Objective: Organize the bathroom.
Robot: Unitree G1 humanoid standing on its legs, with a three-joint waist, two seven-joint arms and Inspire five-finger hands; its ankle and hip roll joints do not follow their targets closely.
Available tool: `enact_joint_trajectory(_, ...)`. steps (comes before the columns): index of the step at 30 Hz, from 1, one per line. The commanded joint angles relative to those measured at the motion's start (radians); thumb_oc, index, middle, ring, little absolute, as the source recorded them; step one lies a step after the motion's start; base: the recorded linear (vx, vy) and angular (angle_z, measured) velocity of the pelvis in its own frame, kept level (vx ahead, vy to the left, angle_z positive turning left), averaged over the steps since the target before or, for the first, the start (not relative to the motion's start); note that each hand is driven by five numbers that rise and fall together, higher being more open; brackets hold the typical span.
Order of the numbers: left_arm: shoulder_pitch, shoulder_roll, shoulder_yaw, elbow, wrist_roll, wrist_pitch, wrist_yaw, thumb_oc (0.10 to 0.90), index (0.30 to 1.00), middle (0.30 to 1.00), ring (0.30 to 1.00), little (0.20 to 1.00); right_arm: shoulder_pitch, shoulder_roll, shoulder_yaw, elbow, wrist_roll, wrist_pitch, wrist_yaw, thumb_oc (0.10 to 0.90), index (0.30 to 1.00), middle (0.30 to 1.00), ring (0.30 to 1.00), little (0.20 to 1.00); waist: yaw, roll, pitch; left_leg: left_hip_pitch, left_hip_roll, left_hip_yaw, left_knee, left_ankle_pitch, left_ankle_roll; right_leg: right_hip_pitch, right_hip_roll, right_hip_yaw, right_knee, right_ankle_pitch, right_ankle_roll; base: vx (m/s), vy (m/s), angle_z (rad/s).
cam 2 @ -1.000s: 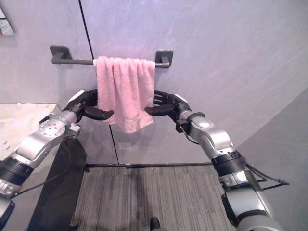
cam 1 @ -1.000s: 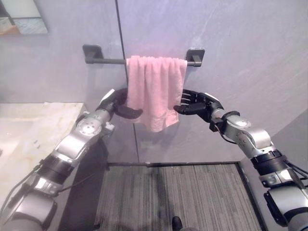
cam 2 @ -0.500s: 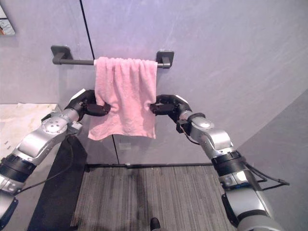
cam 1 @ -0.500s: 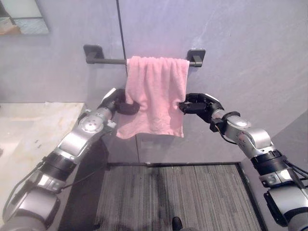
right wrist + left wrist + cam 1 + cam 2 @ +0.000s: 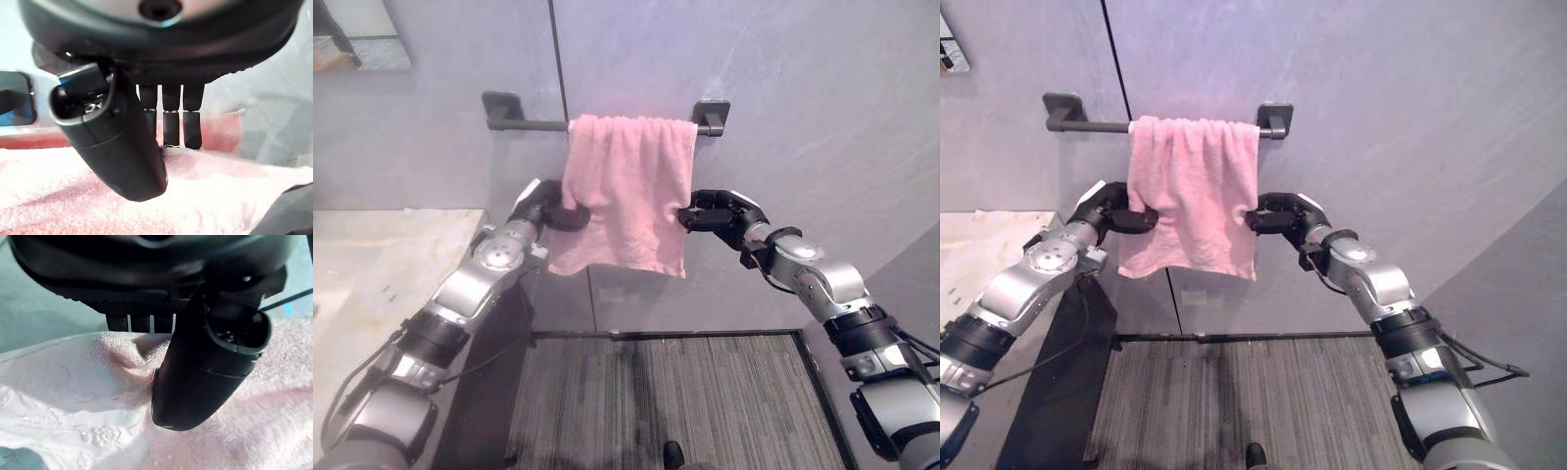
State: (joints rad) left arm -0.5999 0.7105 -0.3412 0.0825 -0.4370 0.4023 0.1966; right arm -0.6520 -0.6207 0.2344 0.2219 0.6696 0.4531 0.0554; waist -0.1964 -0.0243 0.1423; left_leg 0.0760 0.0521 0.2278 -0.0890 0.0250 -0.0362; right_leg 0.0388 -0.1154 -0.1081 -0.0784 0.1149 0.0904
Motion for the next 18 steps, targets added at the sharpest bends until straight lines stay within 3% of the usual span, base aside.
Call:
enact_joint_trajectory(1,-0.137,0.004,0.053,0.02,0.005,-0.054,0.08,0.4,0.3,0.3,0.3,0.3,-0.182,-0.009,-0.071,0.037,-0.042,-0.131,-0.017,0.4,0.3,0.3,0.3,0.3,0.024,0.017,-0.102,0.008,0.081,0.058,0.089,-0.064,-0.021,-0.068,-0.073,0.046,0.076,-0.06,0.162,0.0,0.0,0.0)
enact_joint_trajectory(12,-0.077,0.01,0.112,0.005,0.016,-0.029,0.117,0.4,0.3,0.3,0.3,0.3,-0.147,-0.035,-0.106,0.025,-0.062,-0.133,-0.038,0.4,0.3,0.3,0.3,0.3,0.026,0.016,-0.097,0.007,0.081,0.057,0.091,-0.063,-0.022,-0.065,-0.073,0.047,0.073,-0.059,0.159,0.0,-0.001,0.03)
enact_joint_trajectory(18,-0.051,-0.003,0.165,0.058,-0.032,-0.026,0.321,0.4,0.3,0.3,0.3,0.3,-0.144,-0.058,-0.127,0.052,-0.087,-0.172,-0.081,0.4,0.3,0.3,0.3,0.3,0.025,0.016,-0.094,0.012,0.082,0.057,0.086,-0.062,-0.021,-0.063,-0.072,0.043,0.074,-0.06,0.156,0.0,0.0,0.02)
